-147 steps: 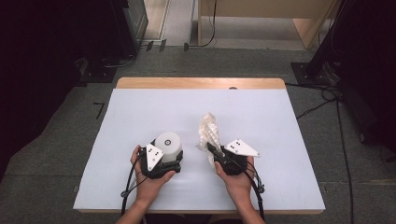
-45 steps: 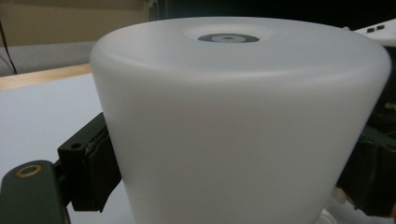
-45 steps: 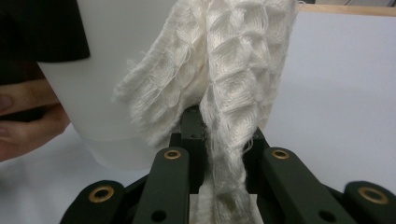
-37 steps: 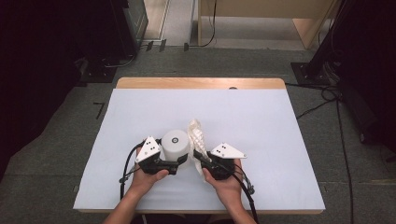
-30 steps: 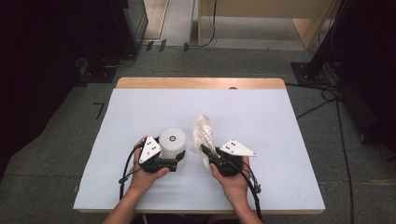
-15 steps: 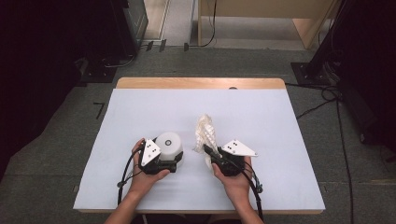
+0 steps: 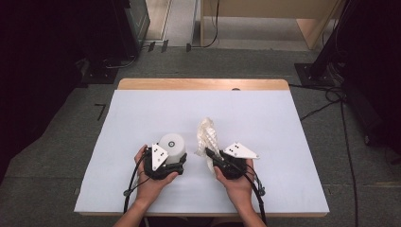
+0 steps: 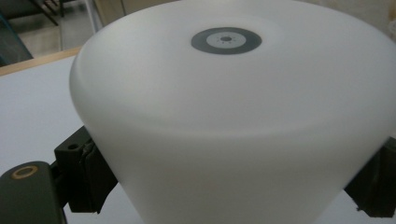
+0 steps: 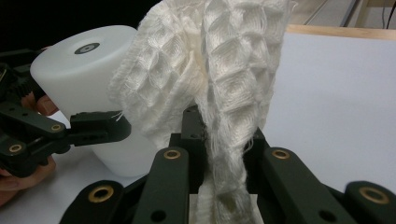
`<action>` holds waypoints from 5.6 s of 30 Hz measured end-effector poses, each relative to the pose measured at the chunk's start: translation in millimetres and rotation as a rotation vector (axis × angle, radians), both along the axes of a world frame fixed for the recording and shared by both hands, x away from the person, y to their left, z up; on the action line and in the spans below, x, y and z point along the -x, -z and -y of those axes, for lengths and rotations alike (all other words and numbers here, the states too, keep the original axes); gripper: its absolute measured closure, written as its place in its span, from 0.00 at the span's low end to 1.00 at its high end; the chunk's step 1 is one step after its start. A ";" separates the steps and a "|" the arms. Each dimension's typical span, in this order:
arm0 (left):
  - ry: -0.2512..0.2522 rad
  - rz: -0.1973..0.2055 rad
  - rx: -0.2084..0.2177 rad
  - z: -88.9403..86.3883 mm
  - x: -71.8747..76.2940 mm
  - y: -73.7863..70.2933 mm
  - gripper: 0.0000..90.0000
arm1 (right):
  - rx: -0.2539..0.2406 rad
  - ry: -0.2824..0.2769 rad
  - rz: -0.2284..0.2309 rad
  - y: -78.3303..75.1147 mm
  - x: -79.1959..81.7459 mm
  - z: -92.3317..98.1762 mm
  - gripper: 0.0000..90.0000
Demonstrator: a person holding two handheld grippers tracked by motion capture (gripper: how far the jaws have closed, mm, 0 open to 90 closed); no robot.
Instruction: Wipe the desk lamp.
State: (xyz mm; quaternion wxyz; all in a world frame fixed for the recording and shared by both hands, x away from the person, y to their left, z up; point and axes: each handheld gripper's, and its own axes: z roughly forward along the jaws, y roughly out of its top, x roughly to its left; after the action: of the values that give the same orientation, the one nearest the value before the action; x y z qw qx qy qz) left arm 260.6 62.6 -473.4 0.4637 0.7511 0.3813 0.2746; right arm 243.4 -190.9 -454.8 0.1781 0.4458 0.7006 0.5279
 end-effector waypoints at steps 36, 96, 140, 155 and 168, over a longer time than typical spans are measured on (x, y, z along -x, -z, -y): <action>0.333 -0.025 0.202 -5.0 4.6 -27.6 0.10 | -0.055 -0.087 0.016 -4.5 6.9 -17.5 0.88; 0.328 0.005 0.236 -20.0 -5.4 -33.0 0.10 | -0.030 -0.111 -0.051 10.3 2.2 -27.3 0.88; 0.272 -0.034 0.236 -10.6 3.0 -15.0 0.10 | -0.048 -0.074 -0.025 5.4 3.2 -15.7 0.87; 0.392 -0.081 0.234 -5.5 1.7 -16.3 0.10 | -0.121 -0.102 0.011 -7.1 8.2 -14.3 0.88; 0.386 -0.064 0.235 -12.0 -0.2 -22.4 0.10 | -0.098 -0.101 -0.022 -0.4 4.5 -16.3 0.88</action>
State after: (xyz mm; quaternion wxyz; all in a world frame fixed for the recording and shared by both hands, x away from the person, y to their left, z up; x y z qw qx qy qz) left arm 260.7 74.5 -451.0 0.5795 0.7593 0.2745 0.1105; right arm 238.9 -174.5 -454.4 0.1214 0.4238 0.6975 0.5649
